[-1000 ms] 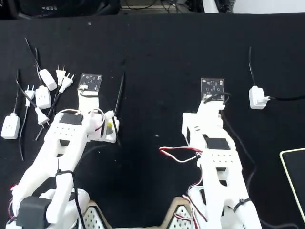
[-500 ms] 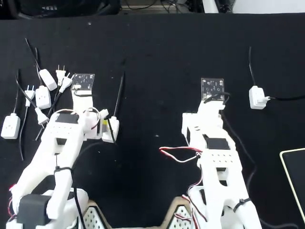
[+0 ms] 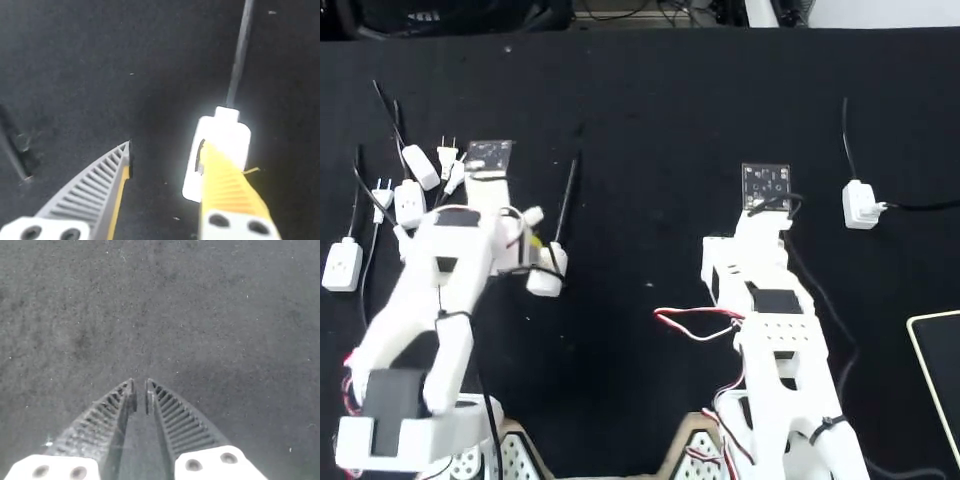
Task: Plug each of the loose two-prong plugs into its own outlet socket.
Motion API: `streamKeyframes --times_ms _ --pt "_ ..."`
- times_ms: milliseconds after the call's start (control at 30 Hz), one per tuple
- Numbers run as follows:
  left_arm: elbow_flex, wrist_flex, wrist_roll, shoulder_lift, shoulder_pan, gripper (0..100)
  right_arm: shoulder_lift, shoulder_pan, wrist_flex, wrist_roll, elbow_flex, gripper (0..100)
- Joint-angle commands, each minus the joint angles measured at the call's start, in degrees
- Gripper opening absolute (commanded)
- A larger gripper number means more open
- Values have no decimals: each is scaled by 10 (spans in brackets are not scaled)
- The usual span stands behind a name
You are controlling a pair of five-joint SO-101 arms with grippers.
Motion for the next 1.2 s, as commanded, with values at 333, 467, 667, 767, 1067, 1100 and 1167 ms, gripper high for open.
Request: streamKeyframes --times_ms 333,467,667,767,1067,1100,1167 --pt "-176 176 2 10 -87 220 2 -4 -11 -4 -20 32" --pt "-235 263 2 10 -51 220 1 -4 -11 -4 -20 32" --pt "-210 289 -77 10 60 220 1 -4 -11 -4 -20 32" --pt "-178 258 -98 14 86 220 0 -3 -11 -4 -20 32" --pt "-102 118 -121 15 -22 220 0 -4 -11 -3 -20 32" --pt "-101 115 -137 15 -34 220 0 -5 -11 -3 -20 32" --pt "-102 113 -158 11 -59 220 0 -5 -11 -3 -20 32"
